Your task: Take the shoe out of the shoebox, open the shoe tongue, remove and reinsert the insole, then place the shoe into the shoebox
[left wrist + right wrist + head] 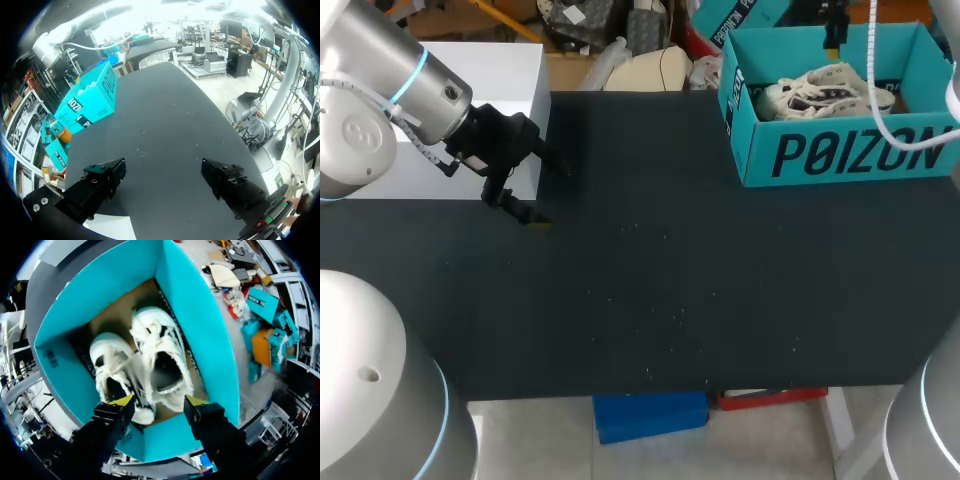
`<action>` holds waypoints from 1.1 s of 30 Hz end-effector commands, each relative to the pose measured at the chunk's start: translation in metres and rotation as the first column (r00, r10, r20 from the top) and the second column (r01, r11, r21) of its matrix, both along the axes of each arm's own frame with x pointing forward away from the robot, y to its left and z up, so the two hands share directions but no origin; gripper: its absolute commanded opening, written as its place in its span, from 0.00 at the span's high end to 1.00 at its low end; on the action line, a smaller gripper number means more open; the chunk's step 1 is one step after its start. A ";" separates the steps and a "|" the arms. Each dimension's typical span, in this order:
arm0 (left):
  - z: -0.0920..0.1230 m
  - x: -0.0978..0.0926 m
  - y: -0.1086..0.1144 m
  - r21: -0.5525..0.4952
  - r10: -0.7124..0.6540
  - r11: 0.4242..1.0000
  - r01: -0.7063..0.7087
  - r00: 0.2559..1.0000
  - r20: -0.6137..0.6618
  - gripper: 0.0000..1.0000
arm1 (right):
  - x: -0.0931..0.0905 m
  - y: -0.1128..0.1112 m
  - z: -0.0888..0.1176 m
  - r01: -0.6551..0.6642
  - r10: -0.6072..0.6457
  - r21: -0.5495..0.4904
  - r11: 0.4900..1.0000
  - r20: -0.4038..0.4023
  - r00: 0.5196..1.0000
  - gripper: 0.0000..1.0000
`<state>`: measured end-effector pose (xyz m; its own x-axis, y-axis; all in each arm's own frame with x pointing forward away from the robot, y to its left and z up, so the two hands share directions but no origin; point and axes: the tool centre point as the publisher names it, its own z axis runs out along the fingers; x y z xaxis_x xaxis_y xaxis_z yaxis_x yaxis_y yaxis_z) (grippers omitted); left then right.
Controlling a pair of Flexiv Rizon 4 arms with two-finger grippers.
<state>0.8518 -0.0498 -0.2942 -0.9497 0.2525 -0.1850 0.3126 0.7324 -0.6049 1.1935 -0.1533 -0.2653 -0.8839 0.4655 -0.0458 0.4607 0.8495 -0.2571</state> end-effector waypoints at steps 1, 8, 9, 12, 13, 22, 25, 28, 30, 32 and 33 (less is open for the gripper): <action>-0.001 -0.001 0.000 0.000 0.001 1.000 -0.001 1.000 0.003 0.00 | -0.081 0.052 0.050 0.000 0.020 -0.088 0.996 0.219 0.975 0.29; -0.001 -0.001 0.000 0.000 0.001 1.000 -0.001 1.000 0.003 0.00 | -0.132 0.107 0.068 0.148 -0.126 -0.065 0.987 0.257 0.958 0.29; -0.001 -0.001 0.000 0.000 0.001 1.000 -0.001 1.000 0.003 0.00 | -0.139 0.115 0.070 0.167 -0.145 -0.065 0.984 0.257 0.956 0.28; -0.001 -0.001 0.000 0.000 0.001 1.000 -0.001 1.000 0.003 0.00 | -0.159 0.135 0.075 0.210 -0.185 -0.070 0.975 0.263 0.947 0.23; -0.001 -0.001 0.000 0.000 0.001 1.000 -0.001 1.000 0.003 0.00 | -0.166 0.142 0.076 0.231 -0.204 -0.071 0.970 0.272 0.941 0.19; -0.001 -0.001 0.000 0.000 0.001 1.000 -0.001 1.000 0.003 0.00 | -0.227 0.196 0.070 0.386 -0.335 -0.085 0.919 0.351 0.874 0.04; -0.001 -0.001 0.000 0.000 0.001 1.000 -0.001 1.000 0.003 0.00 | -0.245 0.209 0.062 0.424 -0.371 -0.085 0.902 0.352 0.859 0.00; -0.001 -0.001 0.000 0.000 0.001 1.000 -0.001 1.000 0.003 0.00 | -0.259 0.222 0.052 0.446 -0.398 -0.073 0.892 0.342 0.851 0.04; -0.001 -0.001 0.000 0.000 0.001 1.000 -0.001 1.000 0.003 0.00 | -0.268 0.229 0.045 0.465 -0.424 -0.051 0.884 0.336 0.841 0.04; -0.001 -0.001 0.000 0.000 0.001 1.000 -0.001 1.000 0.003 0.00 | -0.275 0.235 0.038 0.484 -0.454 -0.021 0.875 0.316 0.833 0.05; -0.001 -0.001 0.000 0.000 0.001 1.000 -0.001 1.000 0.003 0.00 | -0.276 0.237 0.036 0.485 -0.458 -0.012 0.875 0.309 0.834 0.06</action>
<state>0.8518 -0.0497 -0.2942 -0.9497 0.2525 -0.1850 0.3126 0.7324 -0.6049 0.9387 0.0618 -0.2161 -0.5025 0.8407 -0.2020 0.8626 0.4714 -0.1838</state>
